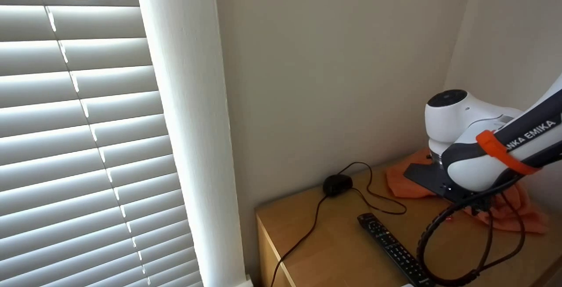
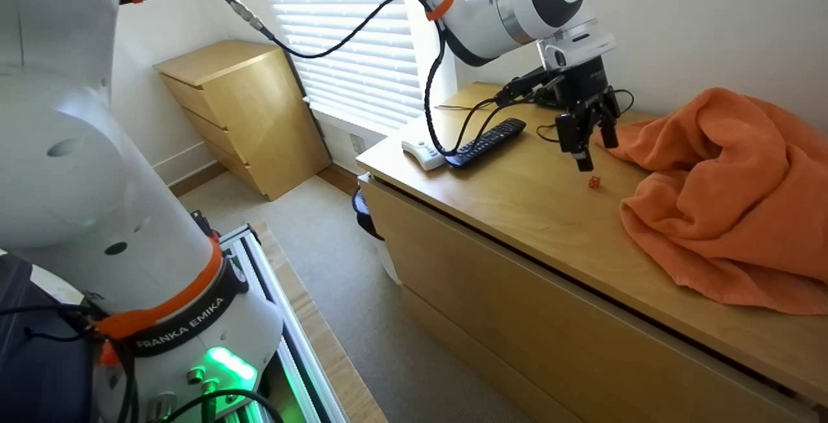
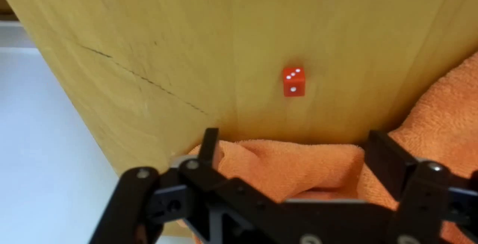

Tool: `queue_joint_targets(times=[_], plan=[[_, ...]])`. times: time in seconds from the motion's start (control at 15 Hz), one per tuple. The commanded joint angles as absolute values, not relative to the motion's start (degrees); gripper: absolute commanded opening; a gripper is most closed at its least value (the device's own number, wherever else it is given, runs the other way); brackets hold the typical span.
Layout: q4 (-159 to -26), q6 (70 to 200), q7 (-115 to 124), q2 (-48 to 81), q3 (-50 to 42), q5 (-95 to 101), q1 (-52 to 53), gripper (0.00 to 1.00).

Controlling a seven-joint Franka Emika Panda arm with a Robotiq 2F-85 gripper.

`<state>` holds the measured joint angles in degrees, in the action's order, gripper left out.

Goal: Pick up the dice and turn it to the left once, put the dice back onto the top of the chest of drawers

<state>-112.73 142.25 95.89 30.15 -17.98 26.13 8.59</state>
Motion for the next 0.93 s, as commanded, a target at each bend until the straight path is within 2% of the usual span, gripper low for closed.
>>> queue_joint_targets(times=[0.0,0.53,0.87], plan=[[-116.26,138.47,85.77,23.48,-13.62,18.29,2.65,1.00],[-113.44,127.14,67.97,21.54,-10.95,0.69,-5.20,1.00],[-113.44,128.43,69.21,21.93,-12.05,2.25,-4.10,1.00]])
